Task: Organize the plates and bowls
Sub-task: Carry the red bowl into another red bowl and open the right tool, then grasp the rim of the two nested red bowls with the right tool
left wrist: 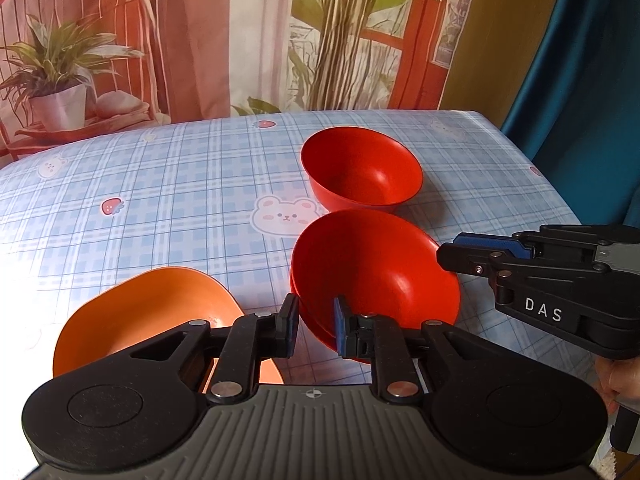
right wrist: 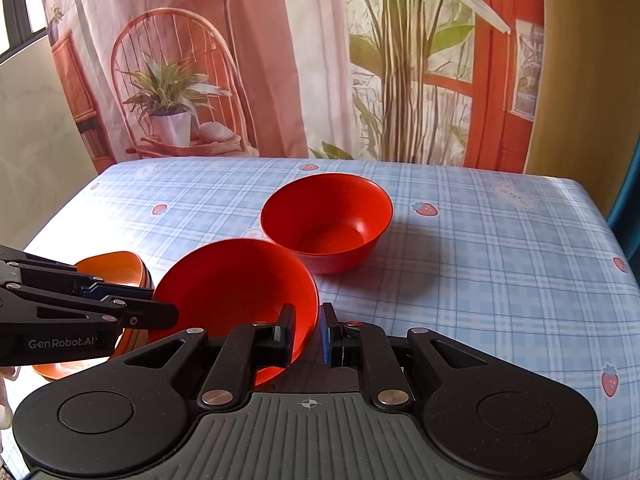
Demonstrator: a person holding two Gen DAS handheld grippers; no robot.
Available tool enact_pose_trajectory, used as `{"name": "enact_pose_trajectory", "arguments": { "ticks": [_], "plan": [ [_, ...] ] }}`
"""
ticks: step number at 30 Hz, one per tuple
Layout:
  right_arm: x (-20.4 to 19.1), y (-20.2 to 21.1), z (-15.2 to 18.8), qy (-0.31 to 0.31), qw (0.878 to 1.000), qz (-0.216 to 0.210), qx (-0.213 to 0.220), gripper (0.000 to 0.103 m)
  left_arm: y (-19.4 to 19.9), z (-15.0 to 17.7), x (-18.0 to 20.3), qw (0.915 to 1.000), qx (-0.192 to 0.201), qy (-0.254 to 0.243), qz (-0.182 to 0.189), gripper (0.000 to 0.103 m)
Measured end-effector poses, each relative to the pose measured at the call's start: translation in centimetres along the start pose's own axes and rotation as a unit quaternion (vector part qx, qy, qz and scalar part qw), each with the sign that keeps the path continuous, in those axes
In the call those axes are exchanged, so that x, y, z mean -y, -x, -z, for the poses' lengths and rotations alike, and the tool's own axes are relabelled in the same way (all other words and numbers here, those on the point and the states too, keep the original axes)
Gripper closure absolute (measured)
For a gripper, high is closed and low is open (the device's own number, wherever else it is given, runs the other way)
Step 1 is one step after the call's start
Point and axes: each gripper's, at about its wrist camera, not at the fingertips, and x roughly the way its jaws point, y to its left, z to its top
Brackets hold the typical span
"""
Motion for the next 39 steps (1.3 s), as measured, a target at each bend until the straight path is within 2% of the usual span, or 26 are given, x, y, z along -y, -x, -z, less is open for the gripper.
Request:
{"name": "enact_pose_trajectory", "arguments": {
  "ticks": [17,25,31,39],
  "plan": [
    [1.3,0.3,-1.4,-0.008,1.000,0.008,0.026,0.086,0.3,-2.7,-0.3,0.9995,0.029,0.013,-0.001,0.080],
    [2.6,-1.1,-2.3,-0.017,0.999,0.011,0.026,0.086,-1.1,-4.1,-0.4,0.9997,0.025,0.001,-0.007,0.080],
    [3.3,-2.6,-3.0,-0.027,0.999,0.010,0.028,0.085,-2.5,-4.9,-0.6,0.9998,0.019,-0.001,0.003,0.080],
    [4.5,-4.5,-4.2,-0.044,0.998,0.020,0.040,0.082,-4.4,-6.6,-1.1,0.9998,0.014,0.012,0.008,0.080]
  ]
}}
